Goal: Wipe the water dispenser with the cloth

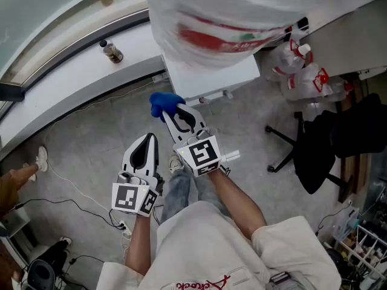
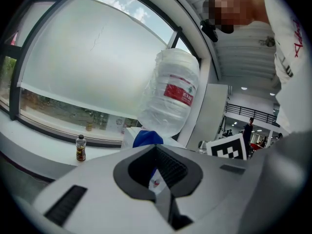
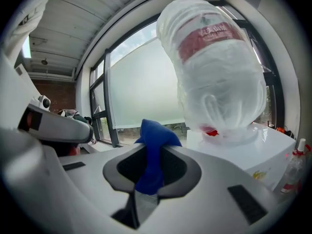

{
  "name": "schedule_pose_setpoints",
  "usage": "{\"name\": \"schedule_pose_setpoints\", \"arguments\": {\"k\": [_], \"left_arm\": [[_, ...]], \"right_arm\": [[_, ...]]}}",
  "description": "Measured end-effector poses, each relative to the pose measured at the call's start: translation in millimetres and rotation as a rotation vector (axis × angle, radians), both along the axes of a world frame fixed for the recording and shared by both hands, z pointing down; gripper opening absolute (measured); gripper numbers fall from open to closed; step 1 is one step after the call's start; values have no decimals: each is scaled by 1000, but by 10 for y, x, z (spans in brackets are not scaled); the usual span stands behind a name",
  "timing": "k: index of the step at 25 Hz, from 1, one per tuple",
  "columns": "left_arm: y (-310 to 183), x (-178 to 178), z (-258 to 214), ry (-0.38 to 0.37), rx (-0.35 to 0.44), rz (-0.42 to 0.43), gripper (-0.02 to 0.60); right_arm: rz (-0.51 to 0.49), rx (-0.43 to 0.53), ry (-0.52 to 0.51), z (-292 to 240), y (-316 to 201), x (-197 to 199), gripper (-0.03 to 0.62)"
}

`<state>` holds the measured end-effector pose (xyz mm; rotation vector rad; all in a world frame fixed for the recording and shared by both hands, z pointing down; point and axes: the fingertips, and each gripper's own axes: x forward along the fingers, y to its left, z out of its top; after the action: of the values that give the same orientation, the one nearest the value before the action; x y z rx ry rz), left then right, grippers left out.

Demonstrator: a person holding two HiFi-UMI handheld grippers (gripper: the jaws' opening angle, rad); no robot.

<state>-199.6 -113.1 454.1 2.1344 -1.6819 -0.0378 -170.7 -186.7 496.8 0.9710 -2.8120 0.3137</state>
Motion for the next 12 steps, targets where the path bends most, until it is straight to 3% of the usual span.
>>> {"name": "schedule_pose_setpoints", "arguments": {"k": [5, 12], "left_arm": [[-9, 48, 20, 0, -6, 2, 11], [-113, 173, -20, 6, 5, 19, 11]], "right_arm": [[7, -3, 21, 93, -129, 42, 80], [78, -7, 52, 183, -413, 413, 80]]}}
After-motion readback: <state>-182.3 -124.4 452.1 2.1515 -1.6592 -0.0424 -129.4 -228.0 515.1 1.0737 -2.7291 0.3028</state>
